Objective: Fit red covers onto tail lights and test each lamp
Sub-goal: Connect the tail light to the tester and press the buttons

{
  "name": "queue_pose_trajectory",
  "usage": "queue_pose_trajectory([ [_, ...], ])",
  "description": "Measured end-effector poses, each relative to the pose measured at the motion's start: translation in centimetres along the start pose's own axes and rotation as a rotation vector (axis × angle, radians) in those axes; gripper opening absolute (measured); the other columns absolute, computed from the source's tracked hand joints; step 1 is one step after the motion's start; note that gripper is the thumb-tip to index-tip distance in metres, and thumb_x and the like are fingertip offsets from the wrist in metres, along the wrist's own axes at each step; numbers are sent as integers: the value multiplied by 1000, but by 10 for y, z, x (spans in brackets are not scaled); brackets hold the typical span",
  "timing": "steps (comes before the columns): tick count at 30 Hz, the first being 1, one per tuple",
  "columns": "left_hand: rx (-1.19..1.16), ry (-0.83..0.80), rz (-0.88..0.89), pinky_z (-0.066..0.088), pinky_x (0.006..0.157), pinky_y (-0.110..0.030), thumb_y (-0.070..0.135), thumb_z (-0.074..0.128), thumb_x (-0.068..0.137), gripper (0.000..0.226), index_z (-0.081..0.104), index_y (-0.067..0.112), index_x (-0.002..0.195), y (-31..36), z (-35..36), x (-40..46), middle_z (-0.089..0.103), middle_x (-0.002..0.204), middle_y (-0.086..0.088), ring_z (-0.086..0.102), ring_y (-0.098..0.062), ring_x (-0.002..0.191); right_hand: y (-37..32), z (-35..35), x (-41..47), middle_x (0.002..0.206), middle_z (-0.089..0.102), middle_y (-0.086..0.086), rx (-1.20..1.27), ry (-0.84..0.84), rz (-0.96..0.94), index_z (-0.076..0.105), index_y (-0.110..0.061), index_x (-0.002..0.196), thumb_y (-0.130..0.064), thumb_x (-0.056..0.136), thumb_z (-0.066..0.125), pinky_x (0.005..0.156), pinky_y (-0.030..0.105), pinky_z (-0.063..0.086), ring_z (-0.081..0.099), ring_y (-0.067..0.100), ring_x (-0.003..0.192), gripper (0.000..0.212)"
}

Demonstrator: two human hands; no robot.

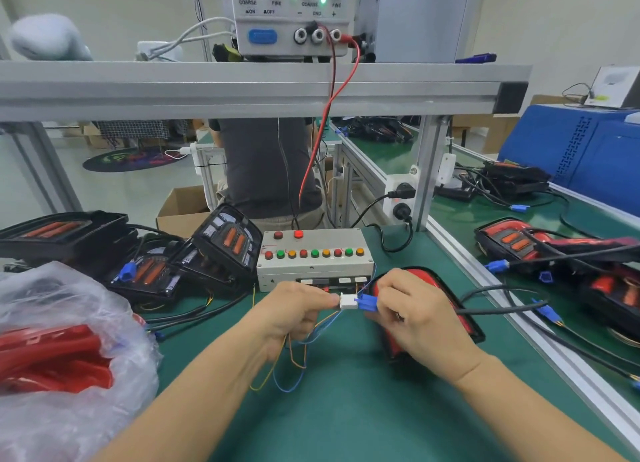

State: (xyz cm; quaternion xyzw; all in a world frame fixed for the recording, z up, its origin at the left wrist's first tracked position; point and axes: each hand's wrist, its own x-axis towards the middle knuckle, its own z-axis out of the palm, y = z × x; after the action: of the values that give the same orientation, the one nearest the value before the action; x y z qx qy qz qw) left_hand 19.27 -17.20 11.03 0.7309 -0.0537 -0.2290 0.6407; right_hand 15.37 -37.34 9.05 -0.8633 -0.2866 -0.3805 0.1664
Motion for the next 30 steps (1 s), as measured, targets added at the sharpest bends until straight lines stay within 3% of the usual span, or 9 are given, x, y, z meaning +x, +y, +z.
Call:
queue_pose_trajectory([
  [6, -18, 44, 47, 15, 38, -16, 14, 65, 87, 13, 70, 12, 75, -3, 0, -1, 20, 48, 7, 15, -8, 41, -2, -2, 8, 72, 53, 7, 10, -113, -27, 47, -9, 60, 7, 66, 79, 46, 32, 43, 47, 22, 59, 37],
  [9, 8, 61, 64, 15, 38, -15, 12, 67, 85, 21, 69, 14, 65, -5, -3, -1, 22, 46, 8, 15, -7, 40, -6, -3, 11, 71, 55, 8, 9, -157, -25, 48, -9, 59, 6, 62, 83, 45, 30, 44, 50, 24, 58, 38],
  [17, 133, 45, 89, 13, 42, -19, 10, 70, 81, 12, 73, 9, 70, -9, -7, -3, 24, 49, 2, 16, -12, 44, -17, -1, 16, 65, 52, 7, -64, -262, -60, 51, -9, 59, 4, 59, 85, 42, 29, 40, 50, 25, 54, 36],
  [21, 71, 5, 85, 14, 40, -17, 8, 68, 83, 20, 72, 12, 64, -7, -11, -2, 23, 51, 3, 16, -10, 44, -20, 4, 21, 65, 53, 5, -19, -245, -36, 48, -11, 58, 4, 56, 85, 46, 24, 36, 49, 24, 53, 40],
  [25, 84, -19, 16, 19, 38, -15, 6, 67, 84, 17, 68, 9, 67, -12, -17, 1, 25, 46, 3, 20, -9, 41, -20, 15, 21, 67, 56, 8, 29, -288, -41, 49, -9, 59, 3, 58, 84, 44, 28, 44, 51, 26, 53, 37],
  [28, 201, -17, -31, 27, 42, -16, 6, 66, 84, 16, 68, 9, 68, -21, -20, 2, 36, 42, 2, 33, -11, 41, -23, 24, 14, 73, 59, 10, 26, -415, -2, 56, -7, 64, 0, 65, 80, 51, 29, 46, 56, 28, 61, 25],
  [30, 312, -12, -34, 30, 48, -19, 6, 67, 83, 18, 71, 11, 67, -25, -23, 4, 49, 45, -3, 41, -12, 44, -27, 27, 10, 90, 59, 11, 0, -521, 43, 60, -7, 80, -7, 79, 71, 66, 36, 45, 58, 31, 80, 11],
])
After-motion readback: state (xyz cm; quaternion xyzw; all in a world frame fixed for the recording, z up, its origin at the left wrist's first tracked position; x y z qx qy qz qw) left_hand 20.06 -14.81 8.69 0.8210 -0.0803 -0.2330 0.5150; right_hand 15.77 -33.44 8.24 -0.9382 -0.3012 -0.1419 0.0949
